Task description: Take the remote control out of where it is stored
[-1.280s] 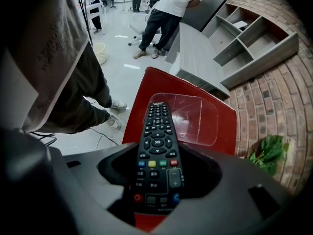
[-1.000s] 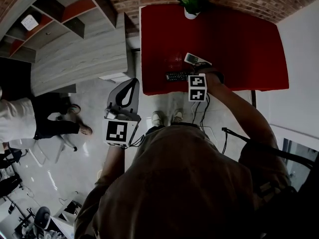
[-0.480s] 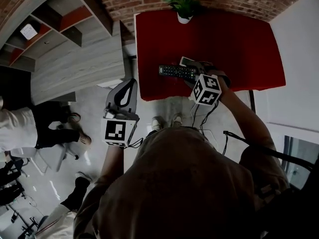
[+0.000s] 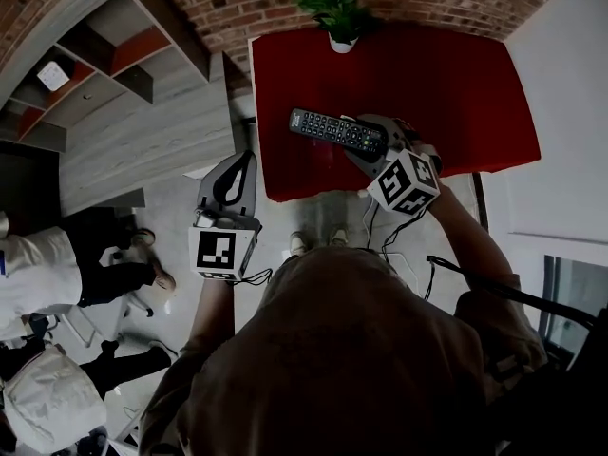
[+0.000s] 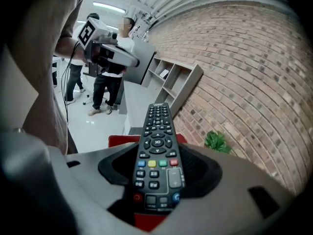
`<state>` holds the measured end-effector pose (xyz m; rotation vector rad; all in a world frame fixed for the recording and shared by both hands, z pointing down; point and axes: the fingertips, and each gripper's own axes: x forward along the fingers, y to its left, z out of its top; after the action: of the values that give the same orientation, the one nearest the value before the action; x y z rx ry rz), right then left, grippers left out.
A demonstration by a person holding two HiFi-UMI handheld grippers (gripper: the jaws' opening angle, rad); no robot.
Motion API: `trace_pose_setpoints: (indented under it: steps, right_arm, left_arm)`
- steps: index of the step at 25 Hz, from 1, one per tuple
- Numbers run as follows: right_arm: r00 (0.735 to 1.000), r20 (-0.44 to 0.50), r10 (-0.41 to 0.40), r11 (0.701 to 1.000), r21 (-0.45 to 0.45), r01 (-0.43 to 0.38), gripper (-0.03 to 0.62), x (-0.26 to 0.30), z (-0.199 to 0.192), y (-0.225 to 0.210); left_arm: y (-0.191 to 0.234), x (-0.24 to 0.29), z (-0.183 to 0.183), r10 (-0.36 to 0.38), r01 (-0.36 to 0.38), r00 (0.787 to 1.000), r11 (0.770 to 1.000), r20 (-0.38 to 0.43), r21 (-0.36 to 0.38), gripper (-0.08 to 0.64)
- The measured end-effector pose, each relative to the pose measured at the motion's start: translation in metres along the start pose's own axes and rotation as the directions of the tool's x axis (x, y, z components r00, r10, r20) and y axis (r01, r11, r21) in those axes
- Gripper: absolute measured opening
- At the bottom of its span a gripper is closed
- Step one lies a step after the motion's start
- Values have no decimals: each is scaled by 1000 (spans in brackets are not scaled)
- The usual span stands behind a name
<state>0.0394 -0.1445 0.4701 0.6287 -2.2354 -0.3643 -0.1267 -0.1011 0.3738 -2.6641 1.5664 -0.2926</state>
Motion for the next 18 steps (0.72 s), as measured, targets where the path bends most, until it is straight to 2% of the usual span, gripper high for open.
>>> trace_pose_setpoints:
  steps: [7, 15, 18]
  right_arm:
    - [991, 91, -102, 994, 48, 98, 249, -24, 19, -18]
    - [957, 204, -206, 977, 93, 191, 249, -50, 38, -33]
    - [951, 215, -222, 974, 87, 208, 249, -66, 49, -37]
  left_arm:
    - [3, 1, 6, 0, 0, 1000, 1000, 16, 7, 9]
    - [4, 3, 11, 3, -3, 1000, 1000, 25, 17, 9]
    - [3, 3, 15, 3, -3, 999, 1000, 34, 17, 9]
